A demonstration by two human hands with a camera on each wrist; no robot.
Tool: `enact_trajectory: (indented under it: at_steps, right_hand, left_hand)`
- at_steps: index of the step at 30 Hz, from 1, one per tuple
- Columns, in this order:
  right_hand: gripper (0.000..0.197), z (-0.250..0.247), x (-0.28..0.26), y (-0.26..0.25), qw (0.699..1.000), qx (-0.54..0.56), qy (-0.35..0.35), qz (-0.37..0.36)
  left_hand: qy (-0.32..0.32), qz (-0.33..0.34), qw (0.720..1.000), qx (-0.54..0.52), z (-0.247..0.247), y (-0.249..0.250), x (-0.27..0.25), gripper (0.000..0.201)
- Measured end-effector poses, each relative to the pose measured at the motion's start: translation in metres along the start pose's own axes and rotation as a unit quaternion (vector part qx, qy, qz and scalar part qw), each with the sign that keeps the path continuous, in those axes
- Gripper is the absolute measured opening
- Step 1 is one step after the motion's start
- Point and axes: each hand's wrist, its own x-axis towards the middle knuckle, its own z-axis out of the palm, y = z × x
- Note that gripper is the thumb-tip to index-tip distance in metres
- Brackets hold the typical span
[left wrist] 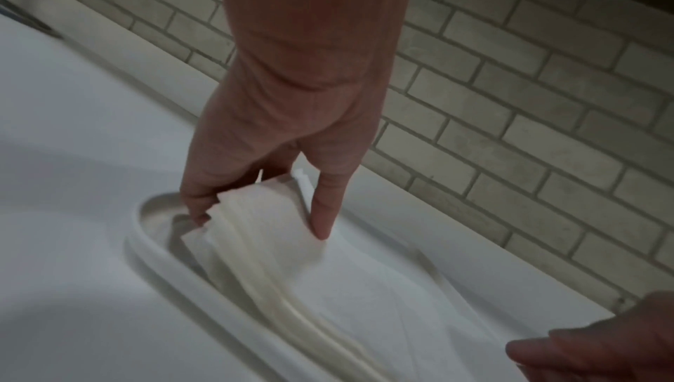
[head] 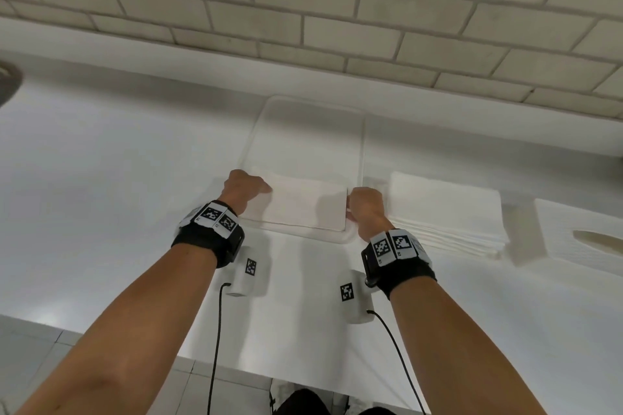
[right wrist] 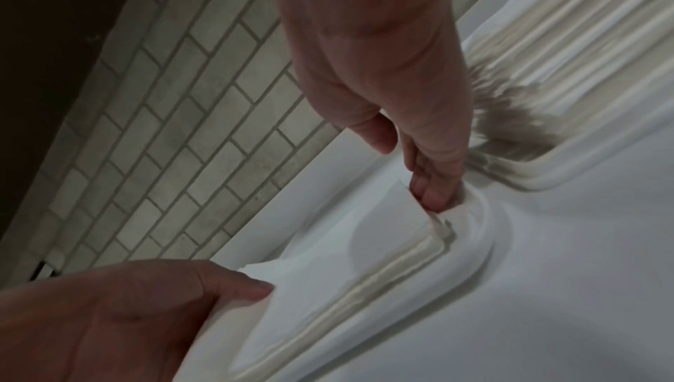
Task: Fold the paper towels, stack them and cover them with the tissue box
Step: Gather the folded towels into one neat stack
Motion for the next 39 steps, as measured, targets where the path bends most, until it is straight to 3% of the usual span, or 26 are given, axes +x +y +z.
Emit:
enact_trajectory:
  at_steps: [3, 4, 8, 11, 16, 18, 21, 23, 25, 30, 33, 36, 39]
  right_hand:
    - [0.037, -0.002, 0.001, 0.005, 0.999, 0.042, 0.007, -0.006]
    - [0.038, -0.004, 0.001, 0.006, 0.998, 0.054, 0.006, -0.009]
    - [0.035, -0.012, -0.006, 0.006, 0.988, 0.156, -0.003, 0.004]
    - [0.058, -0.022, -0.019, 0.002, 0.964, 0.262, -0.047, 0.009]
    - [0.077, -0.057, -0.045, 0.001, 0.863, 0.472, -0.177, 0.013]
    - [0.083, -0.076, -0.055, 0.004, 0.85, 0.489, -0.196, 0.002]
    - [0.087, -0.106, -0.072, 0.013, 0.857, 0.457, -0.238, -0.013]
    - [0.067, -0.12, -0.082, 0.023, 0.874, 0.412, -0.254, -0.031]
    - [0.04, -0.132, -0.084, 0.043, 0.908, 0.344, -0.232, -0.054]
    - [0.036, -0.17, -0.084, 0.103, 0.944, 0.273, -0.175, -0.063]
    - [0.034, -0.187, -0.089, 0.13, 0.961, 0.22, -0.149, -0.072]
    - [0.03, -0.198, -0.094, 0.15, 0.972, 0.17, -0.147, -0.077]
    - [0.026, -0.201, -0.099, 0.164, 0.981, 0.119, -0.127, -0.083]
  left_hand:
    - [-0.063, 0.024, 0.997, -0.04, -0.005, -0.001, 0.008, 0.096]
    - [-0.081, 0.039, 0.994, -0.057, -0.006, -0.001, 0.016, 0.097]
    - [-0.156, 0.091, 0.975, -0.128, -0.017, 0.031, -0.04, 0.064]
    - [-0.215, 0.14, 0.952, -0.166, -0.024, 0.054, -0.082, 0.026]
    - [-0.282, 0.161, 0.905, -0.273, -0.038, 0.069, -0.11, 0.021]
    - [-0.294, 0.147, 0.896, -0.298, -0.036, 0.064, -0.111, 0.024]
    - [-0.29, 0.114, 0.906, -0.287, -0.016, 0.047, -0.109, 0.04]
    - [-0.28, 0.099, 0.919, -0.258, 0.0, 0.031, -0.107, 0.04]
    - [-0.296, 0.083, 0.923, -0.23, 0.02, 0.016, -0.108, 0.038]
    - [-0.336, 0.037, 0.915, -0.219, 0.071, -0.007, -0.123, 0.028]
    - [-0.365, 0.003, 0.913, -0.182, 0.102, -0.019, -0.134, 0.035]
    - [-0.371, 0.013, 0.916, -0.154, 0.124, -0.03, -0.137, 0.052]
    - [-0.32, 0.072, 0.932, -0.156, 0.141, -0.038, -0.135, 0.043]
